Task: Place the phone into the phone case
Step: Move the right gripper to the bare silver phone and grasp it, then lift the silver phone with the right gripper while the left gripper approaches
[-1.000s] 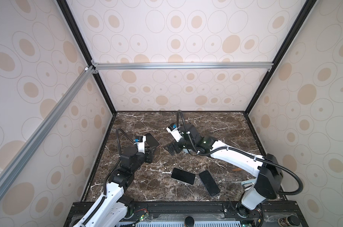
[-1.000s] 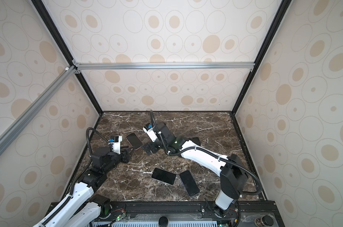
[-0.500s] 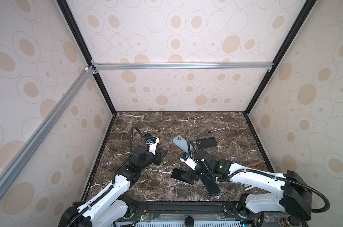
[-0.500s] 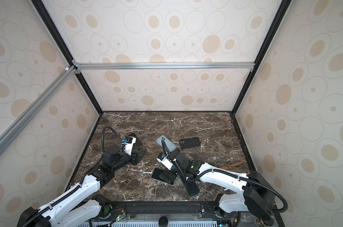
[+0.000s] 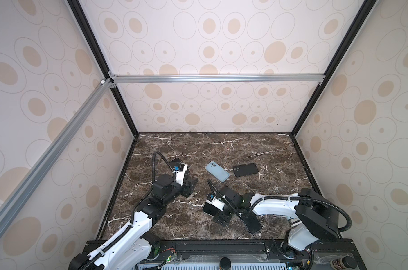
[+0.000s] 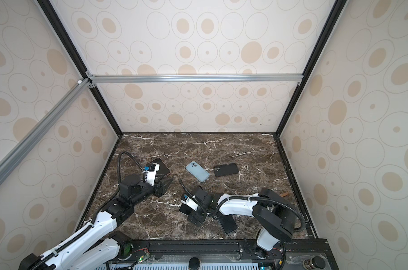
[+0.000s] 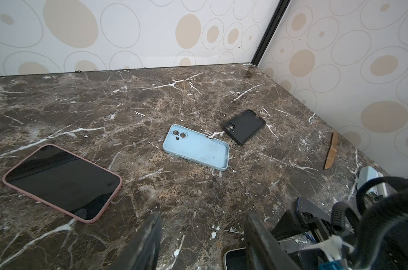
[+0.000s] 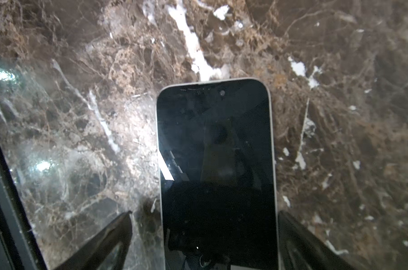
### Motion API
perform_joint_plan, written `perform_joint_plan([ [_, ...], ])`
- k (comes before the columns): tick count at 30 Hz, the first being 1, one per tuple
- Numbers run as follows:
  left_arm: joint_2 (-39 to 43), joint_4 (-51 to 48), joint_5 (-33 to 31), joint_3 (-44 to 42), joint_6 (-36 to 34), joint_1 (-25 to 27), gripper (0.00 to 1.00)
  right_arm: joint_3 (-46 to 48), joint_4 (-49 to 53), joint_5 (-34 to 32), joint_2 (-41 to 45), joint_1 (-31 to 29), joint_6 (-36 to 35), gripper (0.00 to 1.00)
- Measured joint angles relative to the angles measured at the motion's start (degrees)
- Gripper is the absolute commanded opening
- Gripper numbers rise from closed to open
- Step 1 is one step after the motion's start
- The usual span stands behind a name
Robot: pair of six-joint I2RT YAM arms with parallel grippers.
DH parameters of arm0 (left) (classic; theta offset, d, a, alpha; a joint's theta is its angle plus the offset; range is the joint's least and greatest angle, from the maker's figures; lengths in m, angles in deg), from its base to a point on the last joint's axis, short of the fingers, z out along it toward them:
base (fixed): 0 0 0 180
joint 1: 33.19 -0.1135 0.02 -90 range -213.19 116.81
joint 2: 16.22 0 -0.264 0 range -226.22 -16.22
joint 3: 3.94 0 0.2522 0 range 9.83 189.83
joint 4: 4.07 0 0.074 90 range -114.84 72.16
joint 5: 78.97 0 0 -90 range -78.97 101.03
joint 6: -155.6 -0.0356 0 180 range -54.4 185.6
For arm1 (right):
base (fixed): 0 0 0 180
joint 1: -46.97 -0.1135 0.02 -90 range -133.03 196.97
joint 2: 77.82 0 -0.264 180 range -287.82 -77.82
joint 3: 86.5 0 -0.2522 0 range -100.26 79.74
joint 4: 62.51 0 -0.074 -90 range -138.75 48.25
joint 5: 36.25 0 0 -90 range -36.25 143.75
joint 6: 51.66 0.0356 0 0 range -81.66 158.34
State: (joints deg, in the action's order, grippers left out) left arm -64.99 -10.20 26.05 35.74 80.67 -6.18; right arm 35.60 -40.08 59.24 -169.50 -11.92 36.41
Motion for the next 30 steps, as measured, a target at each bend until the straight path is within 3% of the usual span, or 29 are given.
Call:
perform_joint_plan([
  [11, 1.57, -1.79, -5.57, -0.09, -0.17, 0.00, 0.60, -3.56, 6.75, -7.34, -1.66, -4.17, 1.27, 0.89],
  [16, 1.79, -3.72, -9.53, -0.09, -0.20, 0.00, 0.60, -5.01, 7.89, -8.44, -2.80, -5.66, 2.27, 0.69],
  [20, 1.84, -4.79, -11.76, -0.09, -0.17, 0.00, 0.60, -6.03, 8.81, -9.31, -3.39, -5.99, 2.64, 0.62],
  [30, -2.58, -5.46, -8.98, 0.02, -0.13, 0.00, 0.61, -7.32, 6.51, -12.11, -4.57, -4.92, 1.25, 0.58],
])
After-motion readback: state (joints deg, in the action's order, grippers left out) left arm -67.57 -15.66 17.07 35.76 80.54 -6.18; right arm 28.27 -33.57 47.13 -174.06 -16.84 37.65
